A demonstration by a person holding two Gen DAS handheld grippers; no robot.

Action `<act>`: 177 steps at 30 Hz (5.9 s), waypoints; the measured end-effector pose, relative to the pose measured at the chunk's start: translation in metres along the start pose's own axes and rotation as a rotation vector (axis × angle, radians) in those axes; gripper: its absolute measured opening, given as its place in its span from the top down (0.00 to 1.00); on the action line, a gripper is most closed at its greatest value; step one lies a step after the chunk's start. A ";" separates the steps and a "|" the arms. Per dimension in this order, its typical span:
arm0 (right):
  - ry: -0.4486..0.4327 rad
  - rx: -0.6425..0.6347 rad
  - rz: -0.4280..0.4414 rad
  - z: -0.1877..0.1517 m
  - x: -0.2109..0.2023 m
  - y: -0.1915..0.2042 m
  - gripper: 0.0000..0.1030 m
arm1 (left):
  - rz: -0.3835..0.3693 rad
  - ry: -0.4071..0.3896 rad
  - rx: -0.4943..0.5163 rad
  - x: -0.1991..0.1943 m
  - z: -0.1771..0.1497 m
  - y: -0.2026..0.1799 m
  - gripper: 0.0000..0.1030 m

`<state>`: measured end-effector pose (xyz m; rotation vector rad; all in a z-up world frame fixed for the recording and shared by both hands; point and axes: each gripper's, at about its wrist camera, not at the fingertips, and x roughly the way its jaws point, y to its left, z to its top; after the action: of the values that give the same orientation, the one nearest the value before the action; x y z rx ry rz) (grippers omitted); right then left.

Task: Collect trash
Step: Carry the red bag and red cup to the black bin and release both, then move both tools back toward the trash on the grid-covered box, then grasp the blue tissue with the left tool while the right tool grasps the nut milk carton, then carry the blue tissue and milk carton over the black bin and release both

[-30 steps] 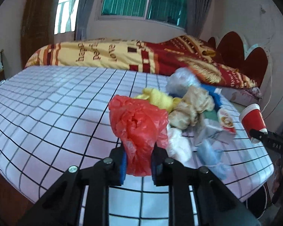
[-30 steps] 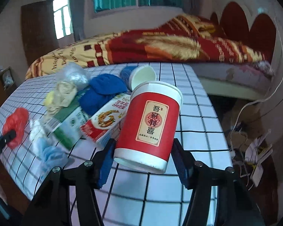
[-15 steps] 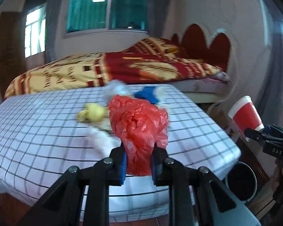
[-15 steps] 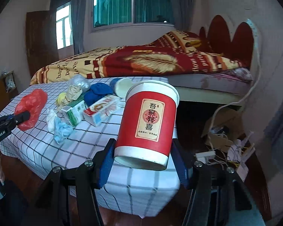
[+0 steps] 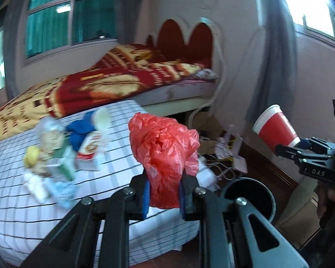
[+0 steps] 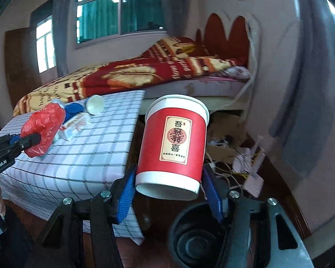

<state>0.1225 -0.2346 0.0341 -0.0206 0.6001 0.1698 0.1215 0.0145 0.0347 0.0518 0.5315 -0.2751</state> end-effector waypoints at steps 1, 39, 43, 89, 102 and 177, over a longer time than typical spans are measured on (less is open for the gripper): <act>0.006 0.007 -0.009 -0.006 -0.002 -0.008 0.42 | -0.027 0.007 0.014 0.004 0.000 -0.010 0.79; 0.364 0.081 -0.157 -0.146 0.093 -0.147 0.00 | -0.169 0.387 0.147 0.135 -0.089 -0.149 0.00; 0.317 0.105 -0.162 -0.133 0.081 -0.140 0.00 | -0.153 0.358 0.124 0.132 -0.078 -0.143 0.00; 0.021 -0.165 0.241 0.010 0.069 0.171 0.00 | 0.374 0.077 -0.298 -0.052 -0.081 0.146 0.15; 0.049 -0.233 0.262 0.037 0.118 0.228 0.03 | 0.276 0.083 -0.359 -0.009 -0.072 0.168 0.31; 0.037 -0.245 0.260 0.039 0.059 0.152 0.49 | 0.129 0.090 -0.193 0.004 -0.045 0.098 0.77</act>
<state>0.1672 -0.0735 0.0382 -0.1836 0.6151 0.4954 0.1297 0.1129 -0.0081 -0.0890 0.6390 -0.0950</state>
